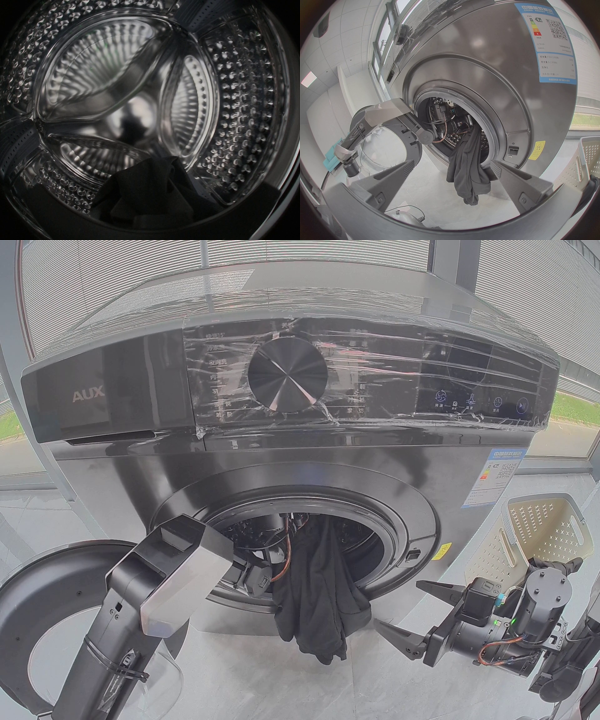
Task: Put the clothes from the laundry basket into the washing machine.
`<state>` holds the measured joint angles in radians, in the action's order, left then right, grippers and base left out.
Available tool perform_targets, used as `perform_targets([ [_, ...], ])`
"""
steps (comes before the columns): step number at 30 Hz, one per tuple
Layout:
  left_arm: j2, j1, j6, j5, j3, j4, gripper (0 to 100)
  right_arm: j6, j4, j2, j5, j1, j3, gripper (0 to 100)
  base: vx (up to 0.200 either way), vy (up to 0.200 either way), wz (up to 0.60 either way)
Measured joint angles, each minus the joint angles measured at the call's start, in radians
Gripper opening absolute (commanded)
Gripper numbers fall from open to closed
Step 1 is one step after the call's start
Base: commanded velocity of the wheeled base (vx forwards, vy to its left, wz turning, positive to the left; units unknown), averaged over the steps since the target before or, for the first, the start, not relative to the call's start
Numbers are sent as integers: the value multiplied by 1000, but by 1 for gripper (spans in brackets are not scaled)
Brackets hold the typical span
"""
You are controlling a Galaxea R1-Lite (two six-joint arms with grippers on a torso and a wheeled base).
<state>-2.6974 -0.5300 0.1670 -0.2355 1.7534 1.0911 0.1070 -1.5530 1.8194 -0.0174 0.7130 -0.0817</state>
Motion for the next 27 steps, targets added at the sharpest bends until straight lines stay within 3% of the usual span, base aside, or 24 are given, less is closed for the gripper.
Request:
perform_targets([
  [5, -48, 16, 0, -31, 60, -28, 0, 0, 0, 3, -1, 2, 0, 100, 0, 0, 0],
  [6, -53, 17, 0, -32, 62, -26, 100, 0, 0, 3, -1, 2, 0, 100, 0, 0, 0],
  [16, -35, -1, 6, -32, -51, -14, 100, 0, 0, 3, -1, 3, 0, 100, 0, 0, 0],
  [22, 54, -30, 3, -16, -260, -61, 100, 0, 0, 3, 0, 4, 0, 100, 0, 0, 0],
  [27, 153, -56, 1, 29, -434, -97, 100, -1, 0, 3, -1, 4, 0, 100, 0, 0, 0],
])
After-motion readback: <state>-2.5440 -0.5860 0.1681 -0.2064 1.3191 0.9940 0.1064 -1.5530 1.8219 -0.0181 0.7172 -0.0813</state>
